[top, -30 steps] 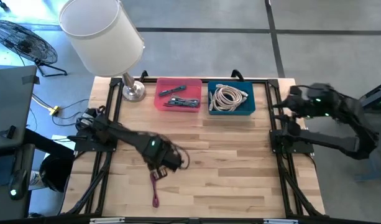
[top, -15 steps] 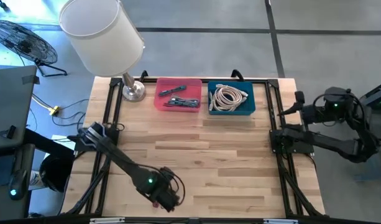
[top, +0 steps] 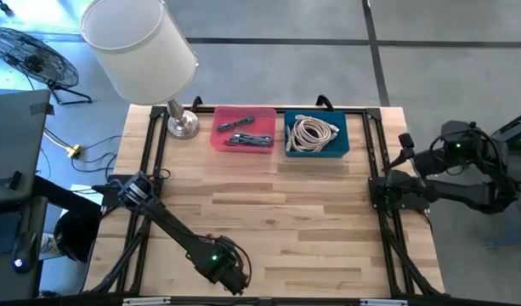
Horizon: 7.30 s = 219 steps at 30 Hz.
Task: Pick & Place USB Port
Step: Put the black and pink charger cable into the red bin, then return to Home Position
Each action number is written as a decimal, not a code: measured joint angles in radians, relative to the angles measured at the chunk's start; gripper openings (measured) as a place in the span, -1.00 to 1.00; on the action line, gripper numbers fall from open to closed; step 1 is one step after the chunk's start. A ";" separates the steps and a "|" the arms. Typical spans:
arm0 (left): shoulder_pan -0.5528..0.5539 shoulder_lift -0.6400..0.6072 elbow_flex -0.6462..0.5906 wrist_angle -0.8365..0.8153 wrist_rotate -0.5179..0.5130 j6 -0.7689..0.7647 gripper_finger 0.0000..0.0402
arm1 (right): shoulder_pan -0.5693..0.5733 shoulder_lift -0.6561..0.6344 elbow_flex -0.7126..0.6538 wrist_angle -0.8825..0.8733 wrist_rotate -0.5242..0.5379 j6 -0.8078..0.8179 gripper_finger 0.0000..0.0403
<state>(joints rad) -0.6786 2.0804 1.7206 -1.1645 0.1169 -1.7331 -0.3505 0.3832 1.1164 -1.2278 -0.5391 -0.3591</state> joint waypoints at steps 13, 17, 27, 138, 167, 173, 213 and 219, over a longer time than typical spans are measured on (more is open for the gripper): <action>0.046 0.049 -0.001 -0.085 0.043 -0.005 -0.43 | 0.059 0.000 0.000 0.002 -0.008 0.010 -0.03; 0.055 0.046 0.000 -0.103 0.048 -0.009 -0.43 | 0.079 0.000 0.000 0.005 -0.008 0.010 -0.03; 0.084 0.046 0.000 -0.097 0.061 -0.006 -0.43 | 0.109 0.000 0.000 0.005 -0.007 0.010 -0.03; 1.195 -0.252 -0.251 0.399 -0.133 2.311 -0.48 | 0.110 0.128 -0.531 0.986 0.136 0.017 -0.45; 0.639 -1.123 -0.584 0.492 -0.696 2.237 -1.00 | -0.247 0.236 -0.438 1.102 -0.041 0.013 -1.00; 0.639 -1.312 -0.880 0.837 -0.526 2.316 -1.00 | -0.300 0.317 -0.465 1.128 -0.215 0.027 -1.00; 0.639 -1.404 -1.689 1.769 -0.149 2.167 -1.00 | -0.143 0.100 -1.063 1.708 -0.211 0.155 -1.00; 0.638 -1.403 -1.704 1.795 -0.118 2.154 -1.00 | -0.125 0.099 -1.107 1.723 -0.209 0.160 -1.00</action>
<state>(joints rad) -0.0402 0.6769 0.0166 0.6306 -0.0012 0.4206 -0.4758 0.4820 0.0093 0.4953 -0.7485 -0.1990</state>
